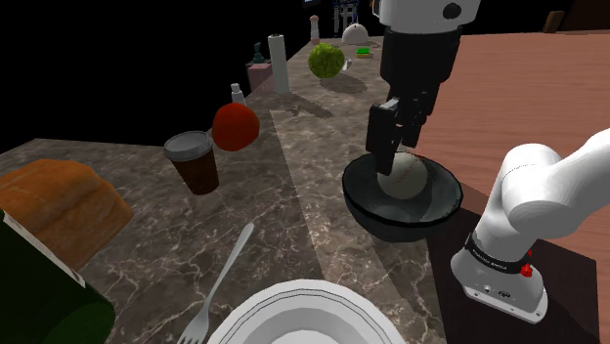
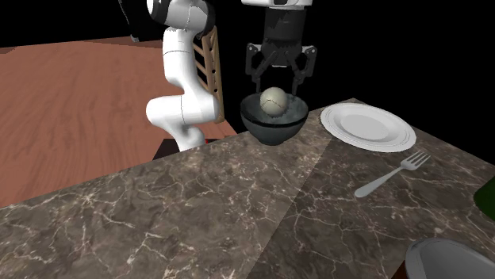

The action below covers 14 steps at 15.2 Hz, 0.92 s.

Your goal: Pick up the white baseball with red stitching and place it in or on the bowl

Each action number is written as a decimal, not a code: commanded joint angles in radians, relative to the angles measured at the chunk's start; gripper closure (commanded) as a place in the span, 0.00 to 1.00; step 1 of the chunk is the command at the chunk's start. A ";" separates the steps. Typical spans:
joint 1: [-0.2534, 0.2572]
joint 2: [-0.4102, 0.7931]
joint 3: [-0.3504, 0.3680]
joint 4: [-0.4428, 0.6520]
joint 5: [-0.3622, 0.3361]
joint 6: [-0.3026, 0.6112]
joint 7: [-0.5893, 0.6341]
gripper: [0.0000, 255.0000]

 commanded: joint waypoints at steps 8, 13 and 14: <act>-0.015 0.052 -0.006 0.140 -0.019 -0.089 0.017 0.00; -0.019 0.067 -0.006 0.179 -0.023 -0.112 0.022 0.00; -0.019 0.067 -0.006 0.179 -0.023 -0.112 0.022 0.00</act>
